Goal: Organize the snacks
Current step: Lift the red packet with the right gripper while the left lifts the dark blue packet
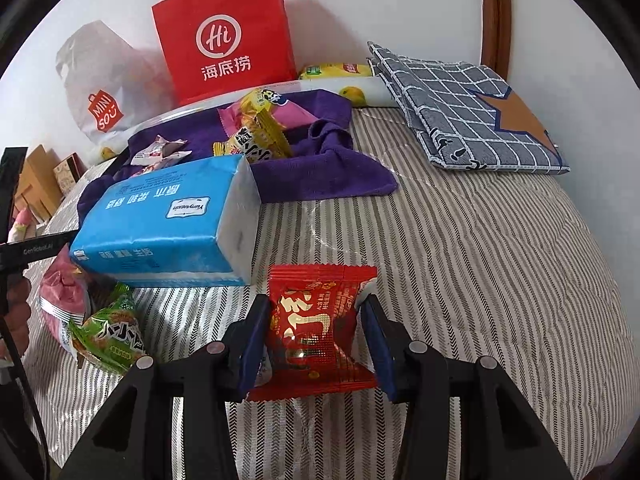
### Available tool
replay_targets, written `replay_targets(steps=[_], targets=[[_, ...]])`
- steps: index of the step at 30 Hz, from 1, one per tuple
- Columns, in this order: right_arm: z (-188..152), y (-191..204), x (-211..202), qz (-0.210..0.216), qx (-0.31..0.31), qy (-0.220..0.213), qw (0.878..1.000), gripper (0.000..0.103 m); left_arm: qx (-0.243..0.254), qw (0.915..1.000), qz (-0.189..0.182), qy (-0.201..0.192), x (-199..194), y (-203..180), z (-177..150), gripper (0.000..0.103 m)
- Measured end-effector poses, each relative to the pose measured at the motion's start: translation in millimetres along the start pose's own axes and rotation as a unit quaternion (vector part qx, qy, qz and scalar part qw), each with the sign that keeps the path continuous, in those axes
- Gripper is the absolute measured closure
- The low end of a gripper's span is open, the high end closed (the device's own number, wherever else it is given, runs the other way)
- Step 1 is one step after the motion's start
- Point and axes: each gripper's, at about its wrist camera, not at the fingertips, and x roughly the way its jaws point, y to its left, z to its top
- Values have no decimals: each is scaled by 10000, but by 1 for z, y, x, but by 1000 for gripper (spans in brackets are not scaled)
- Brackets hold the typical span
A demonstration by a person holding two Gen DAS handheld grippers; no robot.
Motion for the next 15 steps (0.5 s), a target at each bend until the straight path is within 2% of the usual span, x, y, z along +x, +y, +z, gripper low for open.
replay_targets(steps=[1,3,8,11,15], targets=[[0,0,0,-7,7,2,10000,59,17,10000,0,-66,-2,0,0,83],[1,1,1,-19,23,7,10000,59,-34,9998,-101,-142,-6,3,1,92],[3,3,-3,-40,26,-44,10000,59,-86,9996,-243,-140,-13,7,0,96],[4,5,-5,-59,37,-66,10000,59,-93,9995,-278,-137,-16,12,-5,90],[2,7,-8,-43,39,-95,9999,59,-174,9994,-254,-133,-19,20,-11,68]])
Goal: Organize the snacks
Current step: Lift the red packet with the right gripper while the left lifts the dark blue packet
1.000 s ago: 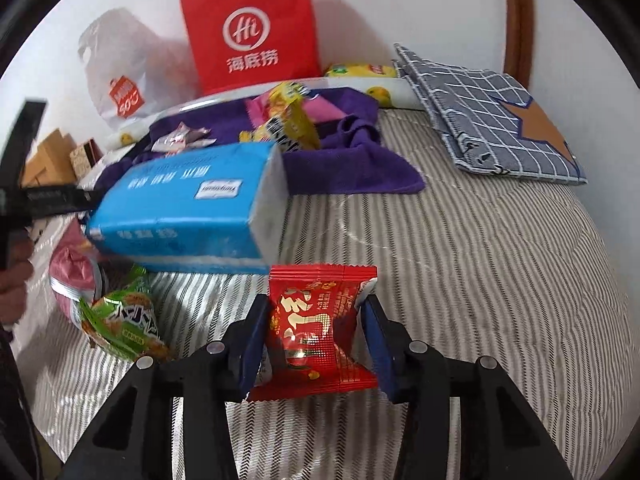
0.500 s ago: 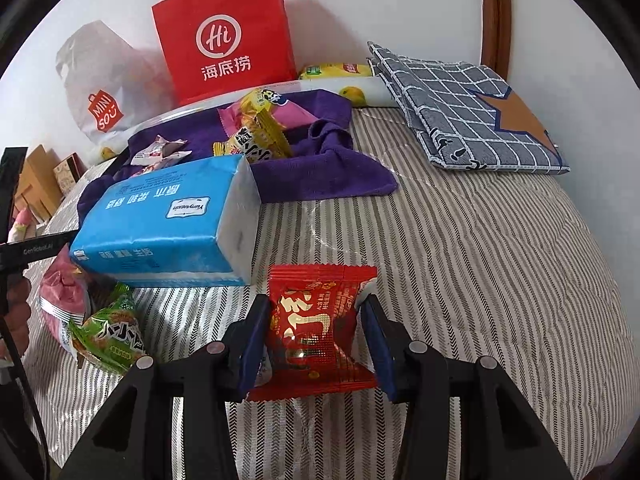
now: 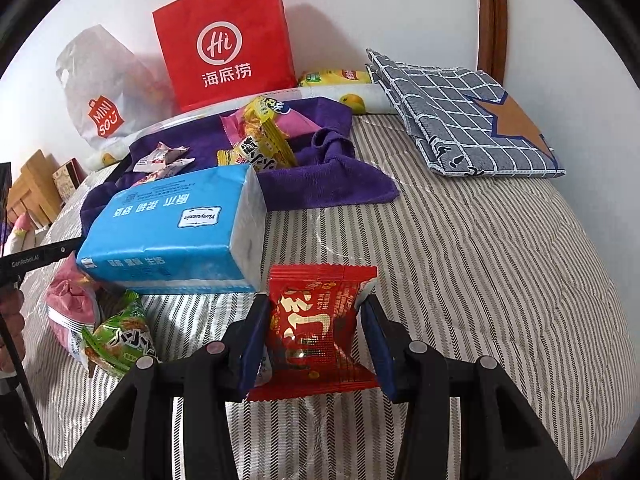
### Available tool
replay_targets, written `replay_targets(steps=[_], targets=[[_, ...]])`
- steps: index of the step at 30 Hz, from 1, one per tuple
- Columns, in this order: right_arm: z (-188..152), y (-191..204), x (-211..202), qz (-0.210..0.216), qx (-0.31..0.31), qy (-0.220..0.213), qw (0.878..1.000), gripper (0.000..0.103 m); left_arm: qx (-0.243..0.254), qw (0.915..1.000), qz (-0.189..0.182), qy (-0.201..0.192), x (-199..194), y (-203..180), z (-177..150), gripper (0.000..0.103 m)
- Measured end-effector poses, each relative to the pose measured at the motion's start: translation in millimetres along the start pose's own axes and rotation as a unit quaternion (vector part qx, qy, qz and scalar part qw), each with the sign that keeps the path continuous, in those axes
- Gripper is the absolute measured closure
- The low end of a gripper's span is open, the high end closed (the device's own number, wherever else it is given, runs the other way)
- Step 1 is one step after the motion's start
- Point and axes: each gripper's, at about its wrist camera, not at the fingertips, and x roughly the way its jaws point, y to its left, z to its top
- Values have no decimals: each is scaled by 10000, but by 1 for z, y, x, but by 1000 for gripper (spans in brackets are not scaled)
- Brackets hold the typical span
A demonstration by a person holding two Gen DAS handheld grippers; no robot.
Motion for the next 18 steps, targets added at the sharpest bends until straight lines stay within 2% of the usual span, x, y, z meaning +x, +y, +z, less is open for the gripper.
replay_targets(steps=[1,5,9,13,18], targets=[[0,0,0,7,1,4,10000,59,-43,10000,8,6,0,2,-1,63],[-2,0,-1,65,25,-18,10000,59,-167,9997,-164,83,3,8,1,58],[-5,-3,1,108,89,18,9999,59,-308,9963,-701,389,11,5,3,51],[-7,-7,3,144,159,32,9998,59,-87,9979,-488,413,15,-10,2,48],[-9,-11,5,208,200,49,9996,59,-54,9986,-387,357,16,-13,2,49]])
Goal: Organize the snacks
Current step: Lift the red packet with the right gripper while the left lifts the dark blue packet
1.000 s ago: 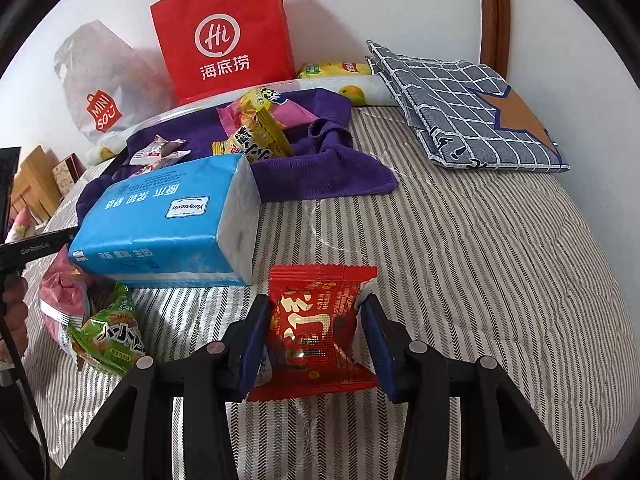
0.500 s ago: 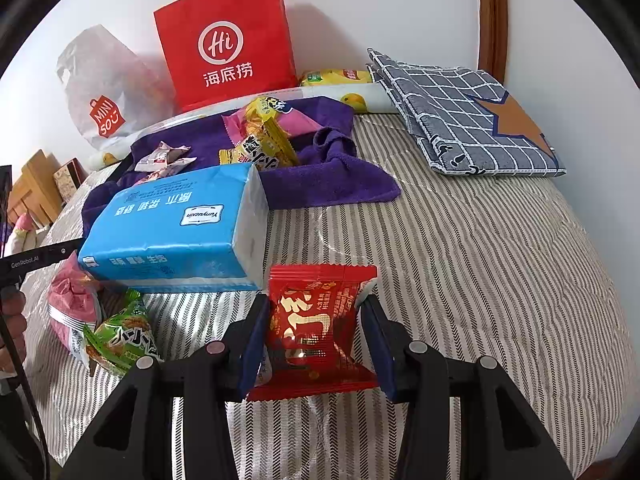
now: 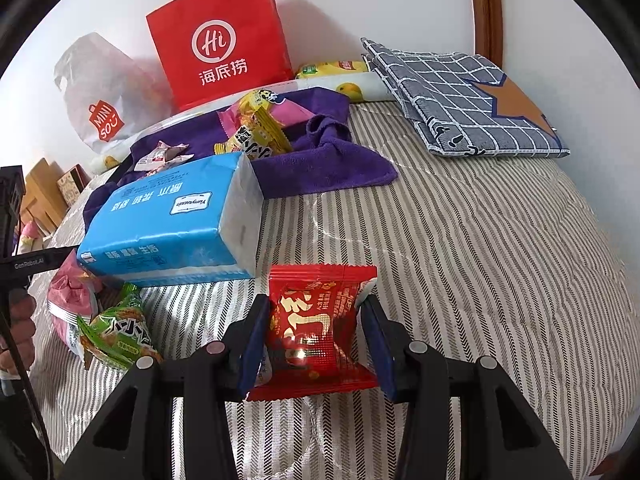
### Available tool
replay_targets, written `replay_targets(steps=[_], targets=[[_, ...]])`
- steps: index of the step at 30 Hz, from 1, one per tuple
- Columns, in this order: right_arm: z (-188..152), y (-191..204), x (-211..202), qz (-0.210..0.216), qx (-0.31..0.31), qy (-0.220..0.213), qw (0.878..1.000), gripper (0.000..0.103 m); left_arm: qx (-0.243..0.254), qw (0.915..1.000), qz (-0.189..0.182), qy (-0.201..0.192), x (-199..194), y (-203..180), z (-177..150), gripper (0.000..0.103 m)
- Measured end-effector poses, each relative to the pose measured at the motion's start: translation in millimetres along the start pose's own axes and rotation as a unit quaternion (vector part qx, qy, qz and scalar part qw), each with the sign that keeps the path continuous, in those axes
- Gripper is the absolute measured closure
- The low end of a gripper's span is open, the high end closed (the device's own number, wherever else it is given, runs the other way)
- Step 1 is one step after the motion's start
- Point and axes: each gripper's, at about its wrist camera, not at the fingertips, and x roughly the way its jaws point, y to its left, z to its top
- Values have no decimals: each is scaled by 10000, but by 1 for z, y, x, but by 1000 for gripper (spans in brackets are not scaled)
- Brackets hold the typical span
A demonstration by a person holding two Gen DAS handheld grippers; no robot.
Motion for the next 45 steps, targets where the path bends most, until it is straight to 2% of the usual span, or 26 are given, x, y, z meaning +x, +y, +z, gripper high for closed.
replay_targets(steps=[6,7,16,21,45], targets=[[-1,2,2,70,-2,19,10000,59,37,9998,-166,-63,1,-3,2,71],[-1,2,2,65,-7,15,10000,59,30,9998,-176,-83,0,-3,1,78],[3,2,-13,4,7,-183,9998,59,-10,9992,-195,-346,-20,-4,-3,84],[4,6,-20,15,26,-274,9996,59,112,9986,-47,-506,-35,-10,-9,86],[5,28,-60,69,-110,-675,9976,59,521,9936,-134,-989,-95,-55,-42,87]])
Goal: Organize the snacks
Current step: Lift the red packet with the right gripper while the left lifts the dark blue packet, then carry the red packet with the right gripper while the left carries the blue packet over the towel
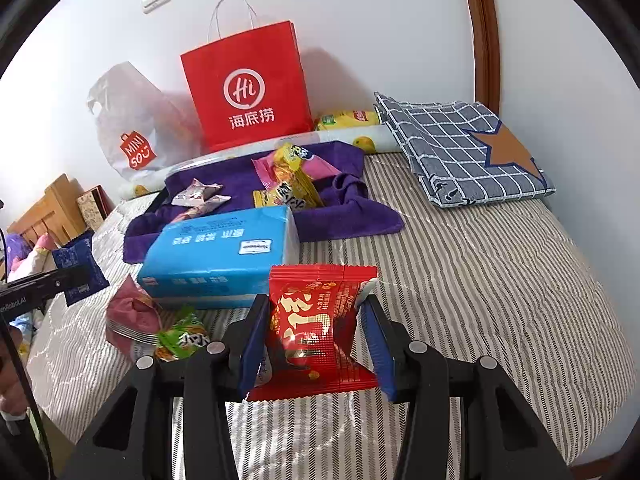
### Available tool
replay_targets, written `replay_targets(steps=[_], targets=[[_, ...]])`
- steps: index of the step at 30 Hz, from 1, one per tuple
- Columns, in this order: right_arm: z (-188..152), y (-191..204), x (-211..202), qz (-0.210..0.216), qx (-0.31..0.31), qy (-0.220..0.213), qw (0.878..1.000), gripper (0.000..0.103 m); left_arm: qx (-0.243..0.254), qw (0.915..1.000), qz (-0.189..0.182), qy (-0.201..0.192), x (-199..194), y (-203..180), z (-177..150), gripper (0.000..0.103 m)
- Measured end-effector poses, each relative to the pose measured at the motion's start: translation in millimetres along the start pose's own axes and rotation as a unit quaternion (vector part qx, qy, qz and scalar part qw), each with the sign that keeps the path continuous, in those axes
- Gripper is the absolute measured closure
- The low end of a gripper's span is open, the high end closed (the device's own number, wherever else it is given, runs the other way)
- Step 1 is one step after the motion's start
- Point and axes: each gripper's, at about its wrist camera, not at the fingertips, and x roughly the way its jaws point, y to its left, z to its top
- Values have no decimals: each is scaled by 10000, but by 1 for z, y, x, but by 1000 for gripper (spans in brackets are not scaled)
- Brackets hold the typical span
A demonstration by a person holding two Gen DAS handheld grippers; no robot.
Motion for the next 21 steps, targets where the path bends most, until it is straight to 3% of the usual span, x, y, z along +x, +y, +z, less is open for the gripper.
replay_targets(steps=[21], targets=[[25,12,-10,33,-26,-373,9993,59,49,9998,-189,-41,-6,-28,5,87]])
